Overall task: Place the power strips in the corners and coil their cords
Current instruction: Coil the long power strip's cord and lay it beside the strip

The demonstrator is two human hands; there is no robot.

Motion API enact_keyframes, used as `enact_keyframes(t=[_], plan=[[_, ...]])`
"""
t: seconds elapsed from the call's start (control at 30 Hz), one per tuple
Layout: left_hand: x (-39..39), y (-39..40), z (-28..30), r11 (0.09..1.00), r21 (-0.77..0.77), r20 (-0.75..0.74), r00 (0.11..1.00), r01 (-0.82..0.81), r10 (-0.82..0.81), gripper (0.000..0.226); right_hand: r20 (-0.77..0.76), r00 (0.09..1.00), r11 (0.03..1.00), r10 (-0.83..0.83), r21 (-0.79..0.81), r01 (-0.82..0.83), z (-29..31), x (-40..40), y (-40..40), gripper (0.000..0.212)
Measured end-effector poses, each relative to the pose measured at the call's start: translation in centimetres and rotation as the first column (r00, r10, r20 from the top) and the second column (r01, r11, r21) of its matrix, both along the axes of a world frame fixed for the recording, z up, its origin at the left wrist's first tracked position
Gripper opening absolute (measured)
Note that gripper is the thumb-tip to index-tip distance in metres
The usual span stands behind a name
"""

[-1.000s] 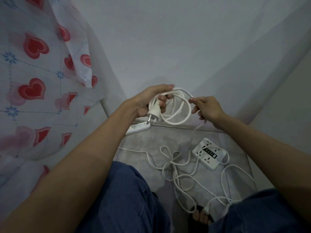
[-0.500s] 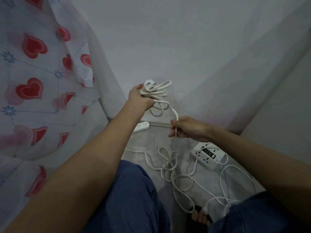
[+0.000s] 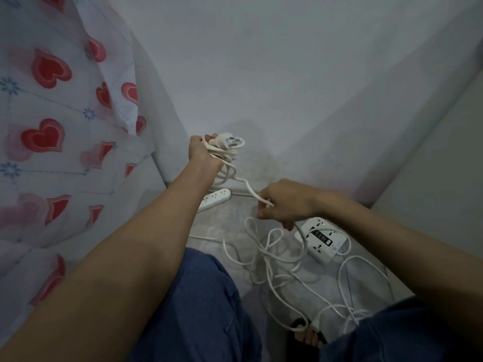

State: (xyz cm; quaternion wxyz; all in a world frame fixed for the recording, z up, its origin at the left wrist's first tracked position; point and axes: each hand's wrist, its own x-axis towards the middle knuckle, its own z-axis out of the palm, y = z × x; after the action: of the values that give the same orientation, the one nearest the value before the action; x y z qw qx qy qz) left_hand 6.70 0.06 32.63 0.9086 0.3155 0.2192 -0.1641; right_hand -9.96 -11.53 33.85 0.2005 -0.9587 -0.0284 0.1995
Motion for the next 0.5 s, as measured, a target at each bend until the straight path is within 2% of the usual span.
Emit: enact_keyframes(t=[0.1,0.17,0.27,0.33,0.43,0.5], plan=[[0.1,-0.3,-0.2,0.976,0.202,0.08,0.992,0.078,-0.096,0.035,0.026,0.998,0.997,-0.061,0.051,0.06,1.5,-0.5,-1.1,0.017],[0.0,-0.5,-0.4,0.909,0.405,0.138,0.975,0.104,-0.173,0.03,0.035,0.996,0.992,-0.084,0.093,0.081,2.4,-0.8,-1.7,0.016],[-0.3,-1.0,-0.4,0.888,0.451,0.22,0.952,0.092,-0.211,0.025,-0.03,0.995,0.986,-0.094,0.133,0.097,2.7,-1.1,-1.9,0.018],[-0.5,-1.4,-0.6,0.838,0.54,0.3,0.912,0.08,-0.28,0.034,-0.029,0.999,0.997,-0.027,0.065,0.029,2.4,-1.2,-1.4,0.022],[-1.4,-1.7,-1.2,0.725,0.686,0.407,0.792,0.063,-0.454,0.05,0.077,0.991,0.991,0.11,-0.086,-0.103,1.9,-0.8,-0.3,0.027],[-2.0,-1.9,-1.6,0.583,0.811,0.393,0.696,0.046,-0.601,0.052,0.207,0.963,0.974,0.171,-0.183,-0.134,1.8,-0.6,-0.1,0.028]])
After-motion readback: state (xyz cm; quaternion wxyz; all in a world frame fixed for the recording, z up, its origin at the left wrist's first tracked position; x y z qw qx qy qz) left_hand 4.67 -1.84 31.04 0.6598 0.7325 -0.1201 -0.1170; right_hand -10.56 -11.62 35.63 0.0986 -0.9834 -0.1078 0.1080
